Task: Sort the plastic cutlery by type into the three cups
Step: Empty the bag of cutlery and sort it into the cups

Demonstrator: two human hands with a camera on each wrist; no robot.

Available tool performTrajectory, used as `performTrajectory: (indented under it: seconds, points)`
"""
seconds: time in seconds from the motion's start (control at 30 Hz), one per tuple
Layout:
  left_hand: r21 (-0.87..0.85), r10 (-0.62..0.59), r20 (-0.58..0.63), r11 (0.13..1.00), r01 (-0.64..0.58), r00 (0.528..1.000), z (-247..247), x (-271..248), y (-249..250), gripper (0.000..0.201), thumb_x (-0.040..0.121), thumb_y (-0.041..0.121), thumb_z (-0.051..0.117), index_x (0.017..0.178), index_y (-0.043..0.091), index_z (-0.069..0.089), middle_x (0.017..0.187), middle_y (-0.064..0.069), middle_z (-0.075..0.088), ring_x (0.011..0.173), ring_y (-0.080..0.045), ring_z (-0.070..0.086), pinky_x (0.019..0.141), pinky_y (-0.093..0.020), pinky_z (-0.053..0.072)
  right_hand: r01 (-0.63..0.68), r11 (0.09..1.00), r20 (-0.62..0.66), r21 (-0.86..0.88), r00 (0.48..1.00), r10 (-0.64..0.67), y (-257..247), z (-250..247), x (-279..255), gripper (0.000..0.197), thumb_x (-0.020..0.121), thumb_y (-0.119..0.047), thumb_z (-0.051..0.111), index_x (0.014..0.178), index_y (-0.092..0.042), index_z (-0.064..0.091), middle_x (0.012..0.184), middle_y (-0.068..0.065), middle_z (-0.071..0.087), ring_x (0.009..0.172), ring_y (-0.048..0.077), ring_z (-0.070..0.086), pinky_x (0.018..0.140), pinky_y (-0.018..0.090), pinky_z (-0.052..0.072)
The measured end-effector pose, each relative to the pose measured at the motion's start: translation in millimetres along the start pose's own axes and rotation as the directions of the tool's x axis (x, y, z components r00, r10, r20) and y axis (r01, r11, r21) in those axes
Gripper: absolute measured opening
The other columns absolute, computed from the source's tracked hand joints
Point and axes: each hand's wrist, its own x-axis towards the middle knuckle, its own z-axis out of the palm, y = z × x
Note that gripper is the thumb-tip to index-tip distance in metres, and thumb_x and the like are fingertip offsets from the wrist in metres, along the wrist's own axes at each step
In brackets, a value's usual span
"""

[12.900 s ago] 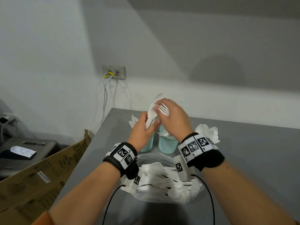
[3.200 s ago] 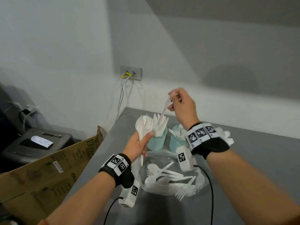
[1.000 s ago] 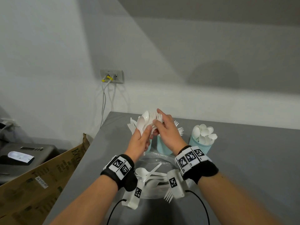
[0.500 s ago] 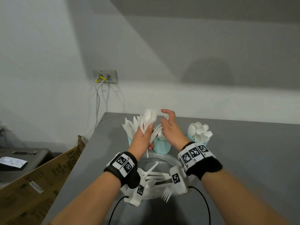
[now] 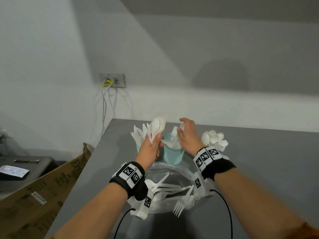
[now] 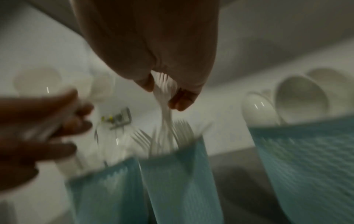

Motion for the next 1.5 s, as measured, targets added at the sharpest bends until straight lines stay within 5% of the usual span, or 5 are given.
performTrajectory:
  seconds: [0.17,0.43,0.93,1.23,1.5]
  points:
    - [-0.014,0.023,0.026,1.0,-0.022,0.999,-6,-2,-1,0.027,0.101,0.034,0.038,0.104,0.011,0.052,0.072,0.006,0.053,0.046,-0.007,0.041,0.047,-0.02,0.038,0.023,0.897,0.202,-0.441,0.977,0.074,14,11,-14,0.043,0.101,-0.036,0.029,0.143,-0.03,0.035,0.148,-0.001,0.03,0.131,0.025,0.029,0.107,0.043,0.024]
    - [-0.033,0.013,0.078,0.999,-0.011,0.997,-2,-2,-5,0.028,0.101,0.037,0.036,0.101,0.024,0.061,0.067,0.004,0.047,0.056,-0.008,0.04,0.057,-0.019,0.038,-0.004,0.891,0.094,0.454,0.995,-0.043,-36,-9,-11,0.045,0.093,-0.008,0.041,0.131,-0.03,0.053,0.119,0.006,0.061,0.104,0.016,0.057,0.096,0.034,0.044]
    - [-0.035,0.002,0.063,0.999,0.0,0.998,0,-8,7,0.029,0.1,0.036,0.04,0.102,0.015,0.06,0.073,0.007,0.062,0.045,-0.008,0.044,0.047,-0.02,0.04,0.041,0.812,-0.195,0.582,0.977,0.09,-55,-30,-5,0.027,0.103,-0.022,0.03,0.102,-0.029,0.057,0.079,-0.002,0.058,0.066,0.014,0.061,0.067,0.028,0.054]
    - [0.089,0.044,0.062,0.995,-0.05,0.997,-5,-12,5,0.041,0.095,0.04,0.048,0.133,0.024,0.052,0.119,0.011,0.063,0.11,-0.006,0.057,0.09,-0.014,0.04,0.026,0.978,0.077,0.209,0.996,-0.043,-56,-35,-9,0.031,0.083,-0.016,0.061,0.114,-0.022,0.066,0.106,-0.006,0.055,0.095,0.008,0.054,0.075,0.016,0.039]
    - [0.044,-0.045,0.209,0.998,0.036,0.977,-4,-16,11,0.028,0.098,0.034,0.045,0.106,0.017,0.066,0.065,0.006,0.044,0.048,-0.003,0.041,0.05,-0.009,0.035,0.01,0.979,0.115,0.204,0.993,-0.035,-56,-45,-9,0.008,0.08,-0.018,0.07,0.087,-0.018,0.075,0.083,-0.002,0.072,0.078,0.009,0.064,0.071,0.025,0.049]
